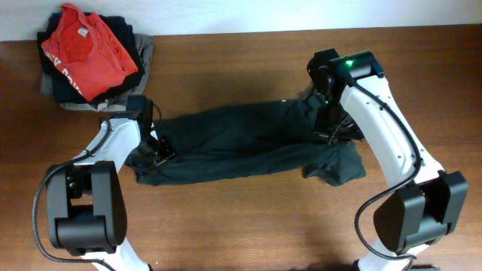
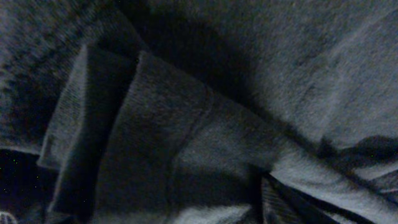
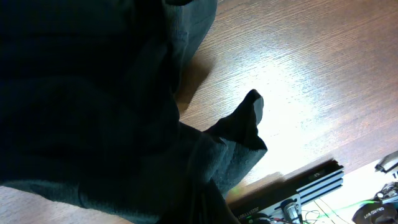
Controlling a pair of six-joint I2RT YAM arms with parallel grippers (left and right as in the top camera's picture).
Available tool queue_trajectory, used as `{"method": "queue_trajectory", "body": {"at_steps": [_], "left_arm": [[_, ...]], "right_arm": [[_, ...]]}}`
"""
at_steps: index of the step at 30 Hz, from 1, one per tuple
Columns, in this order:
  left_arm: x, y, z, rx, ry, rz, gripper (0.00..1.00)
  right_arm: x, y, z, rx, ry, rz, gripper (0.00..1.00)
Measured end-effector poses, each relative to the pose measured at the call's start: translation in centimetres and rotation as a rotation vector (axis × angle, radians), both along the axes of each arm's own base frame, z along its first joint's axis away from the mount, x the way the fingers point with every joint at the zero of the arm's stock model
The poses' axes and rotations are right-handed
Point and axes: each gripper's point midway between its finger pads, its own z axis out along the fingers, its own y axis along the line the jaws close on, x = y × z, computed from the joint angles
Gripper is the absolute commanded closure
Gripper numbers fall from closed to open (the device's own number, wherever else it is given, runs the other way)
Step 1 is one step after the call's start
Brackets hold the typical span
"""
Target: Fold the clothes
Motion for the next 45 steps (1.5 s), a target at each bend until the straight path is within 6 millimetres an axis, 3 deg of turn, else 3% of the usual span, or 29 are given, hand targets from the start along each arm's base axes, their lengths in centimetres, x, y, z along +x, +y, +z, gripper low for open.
{"method": "queue_trajectory", "body": {"at_steps": [6, 15, 19, 27, 32, 38, 45], "left_arm": [[0.1, 0.1, 0.0, 0.006, 0.001, -0.002, 0.78], [-0.3, 1.3, 1.6, 0.075, 0.054, -0.003, 0.79], [-0.7, 1.9, 2.9, 0.111, 0.057, -0.003, 0.98], [-3.2, 3.2, 8.0, 0.188, 0.037, -0.006, 0.99], [-5.5, 3.3, 9.7, 0.195, 0.081, -0.01, 0.99], [-7.9, 3.3, 11.8, 0.194, 0.104, -0.013, 0.99], [-11.5, 3.2, 16.2, 0.187, 0.029, 0.0, 0.99]], "right_arm": [[0.0, 0.0, 0.0, 0.0, 0.0, 0.0, 0.96], [0.4, -0.6, 0.1, -0.034, -0.02, 0.005, 0.96], [0.8, -0.8, 0.2, -0.05, -0.037, 0.003, 0.96], [0.0, -2.2, 0.4, -0.089, -0.01, -0.053, 0.96], [-1.5, -3.3, 0.8, -0.109, 0.049, -0.084, 0.96], [-1.9, -3.2, 2.3, -0.089, -0.007, -0.098, 0.96], [-3.4, -2.1, 3.9, 0.009, -0.048, -0.086, 0.96]]}}
